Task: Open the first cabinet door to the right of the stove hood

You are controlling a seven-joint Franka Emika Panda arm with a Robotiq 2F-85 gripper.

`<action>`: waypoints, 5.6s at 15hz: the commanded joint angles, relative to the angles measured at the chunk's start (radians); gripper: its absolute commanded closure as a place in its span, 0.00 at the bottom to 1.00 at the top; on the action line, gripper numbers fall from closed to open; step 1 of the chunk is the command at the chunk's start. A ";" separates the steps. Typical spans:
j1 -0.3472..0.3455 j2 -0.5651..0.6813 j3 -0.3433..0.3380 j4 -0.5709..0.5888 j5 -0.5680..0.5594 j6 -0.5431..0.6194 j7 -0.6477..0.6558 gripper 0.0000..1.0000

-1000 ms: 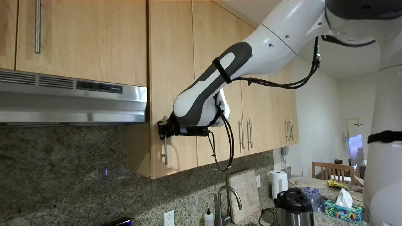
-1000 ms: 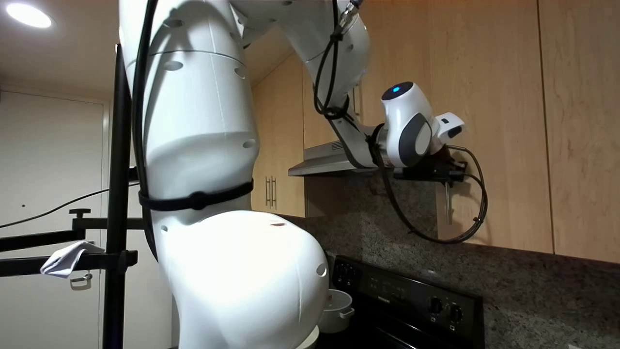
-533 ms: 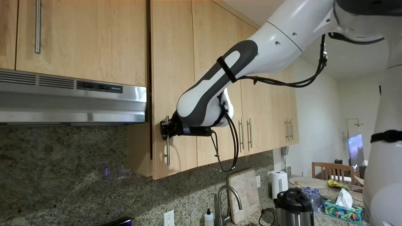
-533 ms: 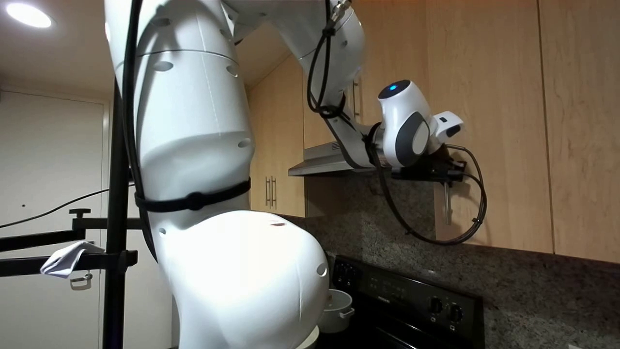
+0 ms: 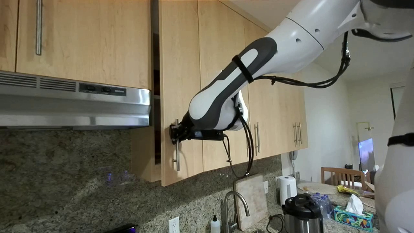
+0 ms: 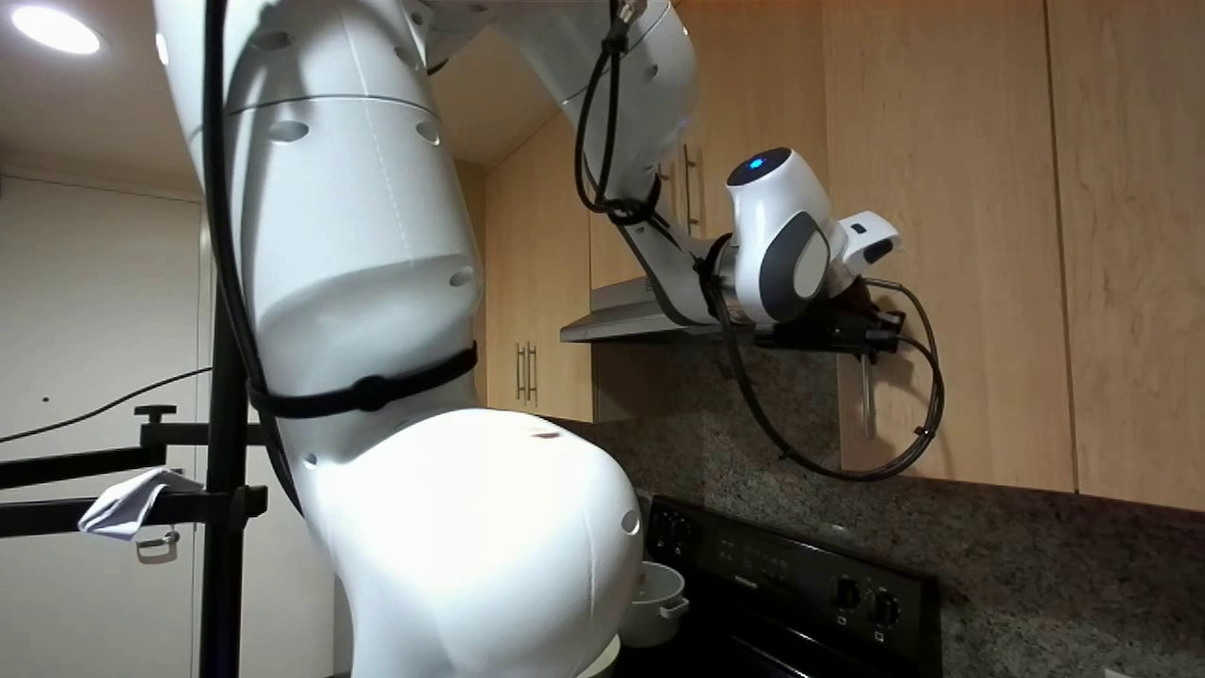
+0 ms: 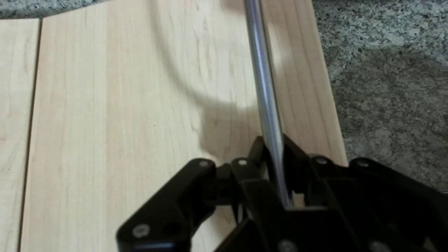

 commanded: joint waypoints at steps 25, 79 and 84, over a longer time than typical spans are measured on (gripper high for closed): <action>0.348 -0.479 -0.603 -0.050 0.050 -0.783 -0.938 0.92; 0.141 -0.389 -0.006 0.009 0.301 -0.695 -0.541 0.00; 0.119 -0.305 0.037 0.018 0.245 -0.428 -0.265 0.00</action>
